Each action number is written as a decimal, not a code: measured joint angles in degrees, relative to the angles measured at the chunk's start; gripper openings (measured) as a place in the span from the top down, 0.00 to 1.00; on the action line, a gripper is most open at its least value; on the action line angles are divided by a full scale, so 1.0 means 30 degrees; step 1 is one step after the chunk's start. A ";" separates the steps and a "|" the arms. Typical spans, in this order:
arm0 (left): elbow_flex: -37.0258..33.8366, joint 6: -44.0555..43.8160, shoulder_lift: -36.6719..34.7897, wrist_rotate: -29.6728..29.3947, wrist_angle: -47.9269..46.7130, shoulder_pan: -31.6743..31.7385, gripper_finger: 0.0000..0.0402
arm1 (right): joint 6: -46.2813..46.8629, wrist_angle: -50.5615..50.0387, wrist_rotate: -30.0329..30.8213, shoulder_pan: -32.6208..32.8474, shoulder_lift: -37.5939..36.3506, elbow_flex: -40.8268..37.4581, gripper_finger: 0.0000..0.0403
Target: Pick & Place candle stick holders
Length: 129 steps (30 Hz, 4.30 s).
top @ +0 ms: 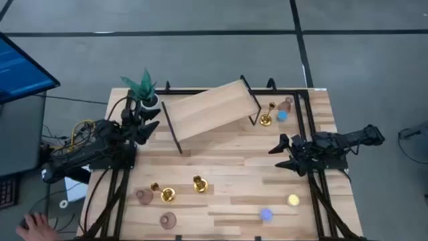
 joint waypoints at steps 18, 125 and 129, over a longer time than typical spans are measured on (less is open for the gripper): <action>-0.0003 -0.0001 0.0000 -0.0003 -0.0003 0.0000 0.04 | 0.0003 -0.0007 0.0000 0.0004 0.0000 -0.0002 0.21; 0.1912 0.1215 0.4224 -0.0906 0.9761 0.0014 0.04 | -0.2208 0.8513 1.1748 -0.0022 0.0000 -0.0013 0.21; 0.2649 0.1781 0.5759 -0.1099 0.9708 0.0015 0.04 | -0.1392 0.8532 1.2101 -0.0022 0.0000 -0.0013 0.21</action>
